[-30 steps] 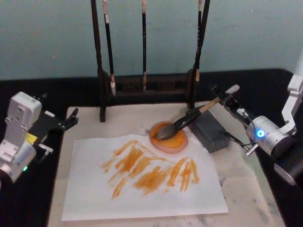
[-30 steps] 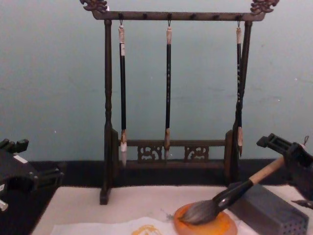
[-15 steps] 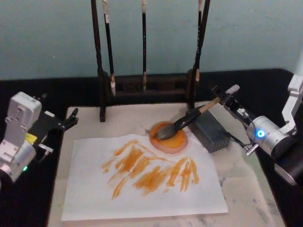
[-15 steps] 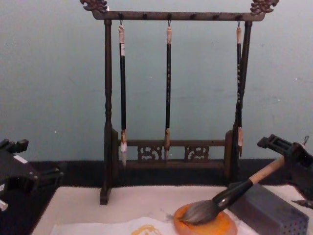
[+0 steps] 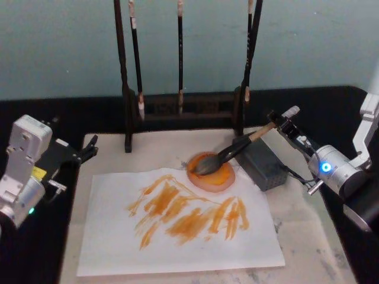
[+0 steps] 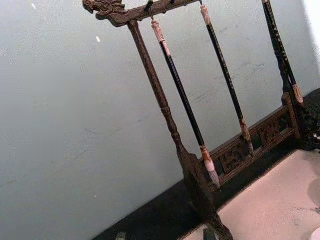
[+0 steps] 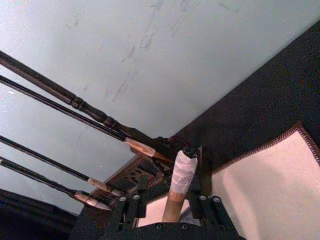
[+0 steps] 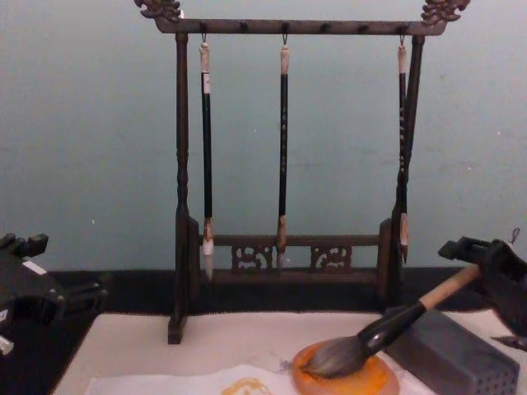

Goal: Pick up the brush from the inkstone, write on the paper, then place the brush back to its original position.

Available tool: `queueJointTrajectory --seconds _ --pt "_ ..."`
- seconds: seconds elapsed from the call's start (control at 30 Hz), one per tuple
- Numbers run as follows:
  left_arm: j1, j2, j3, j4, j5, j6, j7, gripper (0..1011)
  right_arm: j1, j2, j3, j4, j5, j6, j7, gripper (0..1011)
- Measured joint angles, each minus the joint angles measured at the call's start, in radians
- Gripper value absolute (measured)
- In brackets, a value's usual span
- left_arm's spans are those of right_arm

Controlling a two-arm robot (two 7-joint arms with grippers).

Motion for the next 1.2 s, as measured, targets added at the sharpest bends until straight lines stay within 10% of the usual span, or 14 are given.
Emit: queueJointTrajectory --seconds 0.37,1.2 --pt "0.0 0.0 0.0 0.0 0.0 0.0 0.0 1001 0.0 0.0 0.0 -0.001 0.0 0.001 0.0 173" --pt "0.0 0.0 0.0 0.0 0.0 0.0 0.0 1001 -0.005 0.008 -0.007 -0.027 0.017 -0.016 0.001 160"
